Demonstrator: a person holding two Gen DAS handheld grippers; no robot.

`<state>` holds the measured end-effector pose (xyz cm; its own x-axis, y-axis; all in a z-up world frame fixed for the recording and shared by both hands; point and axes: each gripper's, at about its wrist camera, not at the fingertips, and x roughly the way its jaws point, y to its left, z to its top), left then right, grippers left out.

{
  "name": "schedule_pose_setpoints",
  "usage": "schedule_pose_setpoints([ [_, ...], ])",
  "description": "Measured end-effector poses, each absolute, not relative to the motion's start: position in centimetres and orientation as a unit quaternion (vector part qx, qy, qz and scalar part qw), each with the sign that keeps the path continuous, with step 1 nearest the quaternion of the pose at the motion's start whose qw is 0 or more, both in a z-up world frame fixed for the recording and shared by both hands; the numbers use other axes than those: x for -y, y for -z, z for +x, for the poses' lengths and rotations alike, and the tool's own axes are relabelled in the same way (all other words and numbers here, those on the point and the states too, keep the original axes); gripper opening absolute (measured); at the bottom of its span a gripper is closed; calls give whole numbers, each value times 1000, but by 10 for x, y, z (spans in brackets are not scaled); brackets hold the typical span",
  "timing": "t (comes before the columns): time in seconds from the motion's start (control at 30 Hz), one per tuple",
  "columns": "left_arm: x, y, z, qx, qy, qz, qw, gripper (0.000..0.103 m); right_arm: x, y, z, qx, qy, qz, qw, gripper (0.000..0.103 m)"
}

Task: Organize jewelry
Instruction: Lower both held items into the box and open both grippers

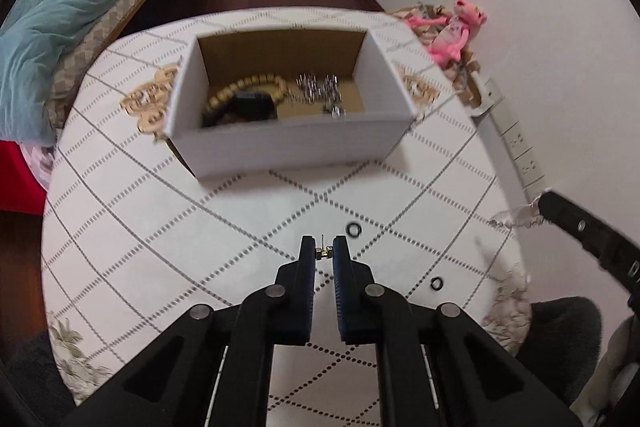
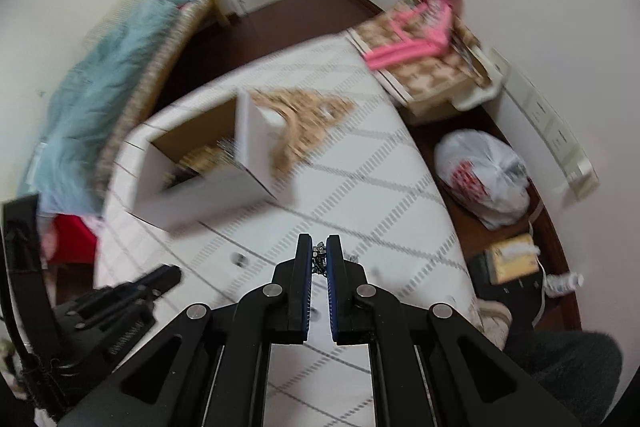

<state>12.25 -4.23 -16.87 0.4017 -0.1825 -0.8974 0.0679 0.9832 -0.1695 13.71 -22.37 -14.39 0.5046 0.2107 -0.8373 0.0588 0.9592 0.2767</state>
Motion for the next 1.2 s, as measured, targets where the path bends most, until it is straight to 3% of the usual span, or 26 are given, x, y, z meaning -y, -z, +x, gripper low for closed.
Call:
schedule_pose_setpoints([
  [0.23, 19, 112, 148, -505, 82, -67, 856, 6, 195, 87, 182, -466, -122, 143, 864, 7],
  [0.43, -5, 87, 195, -490, 68, -71, 866, 6, 163, 72, 235, -468, -159, 122, 860, 7],
  [0.97, -20, 143, 287, -573, 61, -56, 815, 10, 120, 170, 311, -607, -176, 94, 769, 8],
  [1.07, -21, 148, 295, -576, 37, -35, 816, 22, 121, 177, 316, -617, -170, 94, 763, 12],
  [1.1, -23, 148, 296, -574, 30, -32, 817, 40, 121, 178, 316, -617, -168, 91, 763, 19],
  [1.13, -26, 147, 297, -572, 22, -31, 820, 66, 121, 177, 316, -616, -164, 87, 766, 30],
  [1.2, -32, 141, 295, -558, 15, -35, 829, 76, 122, 174, 314, -612, -163, 77, 770, 46],
])
